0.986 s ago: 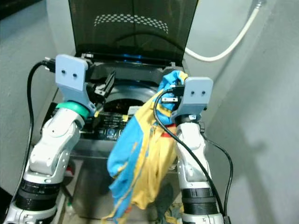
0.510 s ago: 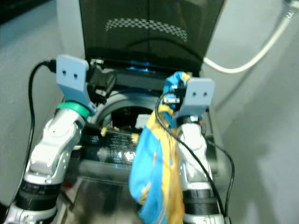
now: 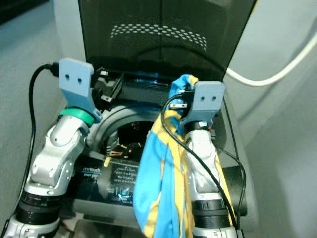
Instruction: Clothes washing
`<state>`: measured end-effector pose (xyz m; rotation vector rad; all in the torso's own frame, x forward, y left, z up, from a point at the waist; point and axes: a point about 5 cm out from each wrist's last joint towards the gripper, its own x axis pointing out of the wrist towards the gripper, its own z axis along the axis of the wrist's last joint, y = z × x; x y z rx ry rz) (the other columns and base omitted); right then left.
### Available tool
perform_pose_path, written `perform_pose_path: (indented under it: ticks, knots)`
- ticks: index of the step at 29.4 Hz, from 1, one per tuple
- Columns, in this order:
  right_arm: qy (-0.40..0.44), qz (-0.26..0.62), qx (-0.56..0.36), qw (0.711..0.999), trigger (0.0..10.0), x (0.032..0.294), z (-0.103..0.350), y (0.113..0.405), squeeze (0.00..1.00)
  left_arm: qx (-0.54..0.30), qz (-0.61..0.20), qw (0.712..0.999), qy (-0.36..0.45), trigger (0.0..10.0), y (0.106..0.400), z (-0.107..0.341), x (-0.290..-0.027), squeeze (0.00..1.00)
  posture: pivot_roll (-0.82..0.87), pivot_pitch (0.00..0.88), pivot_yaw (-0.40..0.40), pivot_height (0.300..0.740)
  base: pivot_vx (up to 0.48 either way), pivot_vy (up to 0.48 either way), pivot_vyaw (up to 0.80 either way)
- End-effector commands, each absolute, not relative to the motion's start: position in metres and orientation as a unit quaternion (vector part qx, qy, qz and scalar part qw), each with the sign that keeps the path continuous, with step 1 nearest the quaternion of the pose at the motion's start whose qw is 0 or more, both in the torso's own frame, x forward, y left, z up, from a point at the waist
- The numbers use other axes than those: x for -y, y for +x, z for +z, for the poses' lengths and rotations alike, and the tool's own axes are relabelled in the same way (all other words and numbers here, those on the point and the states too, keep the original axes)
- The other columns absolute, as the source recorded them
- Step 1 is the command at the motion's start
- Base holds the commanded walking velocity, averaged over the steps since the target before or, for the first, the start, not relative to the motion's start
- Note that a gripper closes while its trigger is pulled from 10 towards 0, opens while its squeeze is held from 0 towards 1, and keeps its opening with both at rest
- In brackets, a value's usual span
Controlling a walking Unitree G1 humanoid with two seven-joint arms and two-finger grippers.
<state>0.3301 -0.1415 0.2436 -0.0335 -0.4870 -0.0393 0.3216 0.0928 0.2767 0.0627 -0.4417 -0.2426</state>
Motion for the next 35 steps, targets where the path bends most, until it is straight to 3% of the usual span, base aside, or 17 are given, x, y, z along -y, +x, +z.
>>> perform_pose_path:
  ticks: [1, 7, 10, 11, 15, 20, 22, 23, 24, 26, 27, 29, 31, 32, 35]
  knots:
    - [-0.015, -0.023, 0.249, 0.968, 10.0, 0.142, 0.246, 0.329, 0.00, 0.214, -0.127, 0.968, 0.029, 10.0, 0.321, 0.275, -0.092, 0.00, 0.07, 0.000, 0.008, 0.720, 0.000, 0.000, 0.00]
    - [-0.015, -0.019, 0.251, 0.968, 10.0, 0.141, 0.247, 0.329, 0.00, 0.219, -0.148, 0.964, 0.031, 10.0, 0.319, 0.277, -0.090, 0.00, 0.07, 0.000, 0.007, 0.720, 0.000, 0.000, 0.00]
    - [-0.021, 0.024, 0.273, 0.961, 10.0, 0.133, 0.256, 0.325, 0.00, 0.231, -0.195, 0.952, 0.051, 10.0, 0.316, 0.282, -0.087, 0.00, 0.07, 0.000, 0.007, 0.720, 0.000, 0.000, 0.00]
    - [-0.010, 0.073, 0.315, 0.946, 10.0, 0.125, 0.277, 0.316, 0.00, 0.283, -0.230, 0.926, 0.098, 10.0, 0.309, 0.299, -0.086, 0.00, 0.07, 0.000, 0.007, 0.720, 0.000, 0.000, 0.00]
    - [0.019, 0.103, 0.367, 0.924, 10.0, 0.121, 0.312, 0.309, 0.00, 0.338, -0.212, 0.907, 0.130, 10.0, 0.310, 0.329, -0.096, 0.00, 0.07, 0.000, 0.012, 0.720, 0.000, 0.000, 0.00]
    - [0.023, 0.113, 0.396, 0.911, 10.0, 0.120, 0.333, 0.308, 0.00, 0.332, -0.238, 0.904, 0.125, 10.0, 0.310, 0.332, -0.096, 0.00, 0.05, 0.000, 0.024, 0.720, 0.000, 0.000, 0.00]
    - [0.025, 0.129, 0.428, 0.894, 10.0, 0.118, 0.358, 0.308, 0.00, 0.310, -0.282, 0.902, 0.099, 10.0, 0.307, 0.327, -0.094, 0.00, 0.05, 0.000, 0.024, 0.720, 0.000, 0.000, 0.00]
    - [0.030, 0.152, 0.451, 0.879, 10.0, 0.115, 0.382, 0.311, 0.00, 0.275, -0.348, 0.894, 0.059, 10.0, 0.296, 0.314, -0.089, 0.00, 0.04, 0.000, 0.030, 0.720, 0.000, 0.000, 0.00]
    - [0.030, 0.152, 0.451, 0.879, 10.0, 0.115, 0.382, 0.311, 0.00, 0.275, -0.348, 0.894, 0.059, 10.0, 0.296, 0.314, -0.089, 0.00, 0.04, 0.000, 0.030, 0.720, 0.000, 0.000, 0.00]
    - [0.038, 0.209, 0.470, 0.857, 10.0, 0.107, 0.412, 0.314, 0.00, 0.217, -0.456, 0.863, 0.007, 10.0, 0.272, 0.290, -0.080, 0.00, 0.05, 0.000, 0.016, 0.720, 0.000, 0.000, 0.00]
    - [0.038, 0.209, 0.470, 0.857, 10.0, 0.107, 0.412, 0.314, 0.00, 0.217, -0.456, 0.863, 0.007, 10.0, 0.272, 0.290, -0.080, 0.00, 0.05, 0.000, 0.016, 0.720, 0.000, 0.000, 0.00]
    - [0.045, 0.269, 0.474, 0.837, 10.0, 0.096, 0.431, 0.313, 0.00, 0.171, -0.538, 0.826, -0.010, 10.0, 0.251, 0.269, -0.072, 0.00, 0.06, 0.000, 0.005, 0.720, 0.000, 0.000, 0.00]
    - [0.052, 0.294, 0.477, 0.827, 10.0, 0.090, 0.439, 0.311, 0.00, 0.157, -0.564, 0.811, -0.020, 10.0, 0.246, 0.263, -0.066, 0.00, 0.07, 0.000, -0.003, 0.720, 0.000, 0.000, 0.00]
    - [0.051, 0.333, 0.483, 0.809, 10.0, 0.078, 0.449, 0.306, 0.00, 0.144, -0.605, 0.781, -0.059, 10.0, 0.243, 0.262, -0.053, 0.00, 0.07, 0.000, -0.005, 0.720, 0.000, 0.000, 0.00]
    - [0.056, 0.355, 0.484, 0.798, 10.0, 0.070, 0.452, 0.301, 0.00, 0.140, -0.628, 0.761, -0.081, 10.0, 0.244, 0.265, -0.045, 0.00, 0.07, 0.000, -0.005, 0.720, 0.000, 0.000, 0.00]
